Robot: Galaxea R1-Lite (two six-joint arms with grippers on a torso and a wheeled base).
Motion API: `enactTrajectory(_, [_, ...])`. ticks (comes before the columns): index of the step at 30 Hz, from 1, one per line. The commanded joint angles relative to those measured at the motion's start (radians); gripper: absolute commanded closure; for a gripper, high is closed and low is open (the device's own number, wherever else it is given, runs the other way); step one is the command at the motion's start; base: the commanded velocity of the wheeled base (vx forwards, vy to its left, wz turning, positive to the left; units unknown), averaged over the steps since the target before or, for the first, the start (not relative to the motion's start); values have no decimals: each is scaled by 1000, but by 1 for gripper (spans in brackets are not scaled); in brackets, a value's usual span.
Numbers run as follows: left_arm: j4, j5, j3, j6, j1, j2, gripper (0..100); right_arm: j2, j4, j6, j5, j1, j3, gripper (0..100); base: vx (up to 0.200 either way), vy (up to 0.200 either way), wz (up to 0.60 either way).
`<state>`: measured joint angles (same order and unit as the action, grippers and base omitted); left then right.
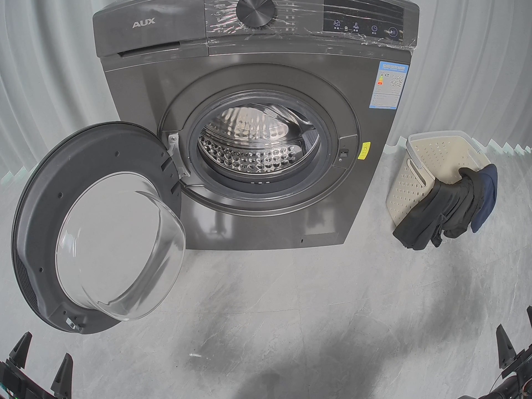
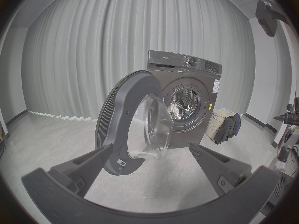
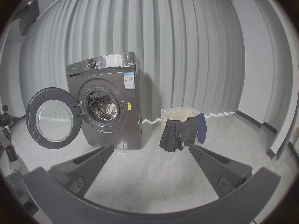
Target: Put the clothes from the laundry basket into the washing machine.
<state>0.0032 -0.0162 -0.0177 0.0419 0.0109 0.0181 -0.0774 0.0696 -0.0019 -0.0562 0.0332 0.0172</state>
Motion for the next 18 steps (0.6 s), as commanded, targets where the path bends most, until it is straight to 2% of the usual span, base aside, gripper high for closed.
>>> enactTrajectory(1, [0,1,15,1,0,-17,0,77,-74,7,29,-24,-16,0,0,0,0])
enactTrajectory(4, [1,1,15,3,0,-17,0,77,-100,5,32,-24,-6,0,0,0,0])
enactTrajectory(6, [0,2,15,4,0,-18,0,77,-102,0,52,-24,-5,0,0,0,0])
enactTrajectory(11, [0,2,15,0,0,-17,0,77,-97,2,55,-24,-8,0,0,0,0])
enactTrajectory(18, [0,2,15,3,0,-17,0,77,-97,2,55,-24,-8,0,0,-200,0])
